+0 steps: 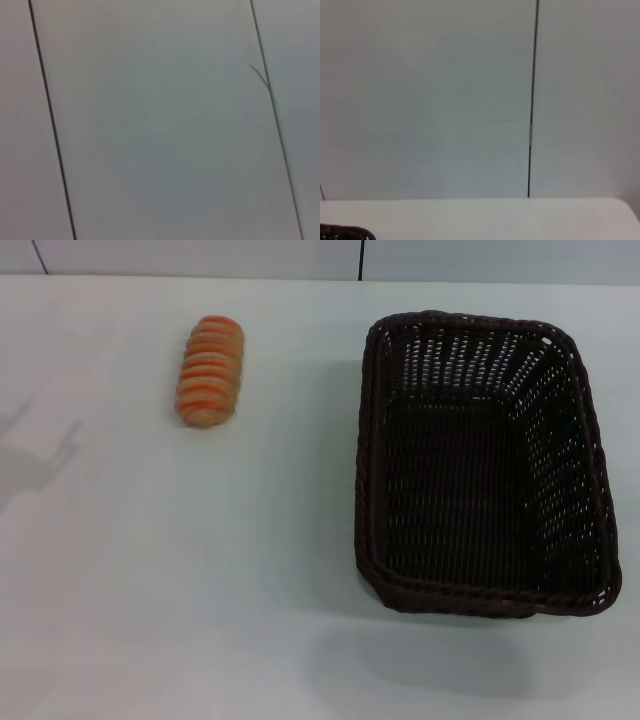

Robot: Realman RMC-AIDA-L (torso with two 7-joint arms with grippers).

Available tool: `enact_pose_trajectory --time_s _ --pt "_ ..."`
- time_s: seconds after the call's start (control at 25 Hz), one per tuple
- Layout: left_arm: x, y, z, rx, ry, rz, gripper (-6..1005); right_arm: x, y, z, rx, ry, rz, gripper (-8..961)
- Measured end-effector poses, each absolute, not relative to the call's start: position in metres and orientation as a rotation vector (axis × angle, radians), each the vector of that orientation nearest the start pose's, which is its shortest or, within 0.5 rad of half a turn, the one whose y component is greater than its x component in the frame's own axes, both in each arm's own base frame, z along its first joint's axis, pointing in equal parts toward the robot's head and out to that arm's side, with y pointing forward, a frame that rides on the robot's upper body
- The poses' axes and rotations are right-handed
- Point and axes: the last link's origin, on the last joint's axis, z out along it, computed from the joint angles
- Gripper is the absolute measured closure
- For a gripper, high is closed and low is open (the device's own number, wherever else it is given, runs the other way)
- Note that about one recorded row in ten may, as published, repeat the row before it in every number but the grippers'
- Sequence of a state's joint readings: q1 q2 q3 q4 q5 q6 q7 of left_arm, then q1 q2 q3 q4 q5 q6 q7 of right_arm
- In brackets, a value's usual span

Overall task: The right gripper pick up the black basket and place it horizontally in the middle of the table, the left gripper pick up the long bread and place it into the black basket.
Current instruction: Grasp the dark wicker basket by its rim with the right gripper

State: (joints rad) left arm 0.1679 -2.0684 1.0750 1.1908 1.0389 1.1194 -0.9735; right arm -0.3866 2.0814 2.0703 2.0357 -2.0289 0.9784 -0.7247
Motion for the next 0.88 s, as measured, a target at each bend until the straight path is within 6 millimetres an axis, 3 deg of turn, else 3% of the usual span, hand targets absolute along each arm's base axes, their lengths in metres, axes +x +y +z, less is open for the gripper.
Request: enact_pose_trajectory --time_s 0.32,0.36,0.52,0.56,0.72,0.76,0.88 --pt "-0.322 0.251 0.128 -1.831 -0.298 -0.621 250 0.259 0.253 0.180 -1.750 1.018 0.142 374" --pt "-0.322 0.251 0.128 -1.831 -0.298 -0.621 250 0.250 0.268 0.175 -1.777 1.025 0.085 374" --pt "-0.322 0.255 0.126 -1.835 -0.297 -0.623 250 0.234 0.288 0.168 -1.801 1.030 0.000 374" --pt "-0.322 0.255 0.126 -1.835 -0.297 -0.623 250 0.222 0.299 0.160 -1.813 1.029 -0.040 375" --pt "-0.320 0.260 0.122 -1.858 -0.286 -0.615 251 0.202 0.313 0.144 -1.812 1.030 -0.138 375" --pt "-0.320 0.260 0.122 -1.858 -0.286 -0.615 251 0.188 0.320 0.129 -1.831 1.039 -0.184 375" --pt "-0.319 0.262 0.119 -1.872 -0.278 -0.612 251 0.179 0.324 0.118 -1.855 1.072 -0.194 374"
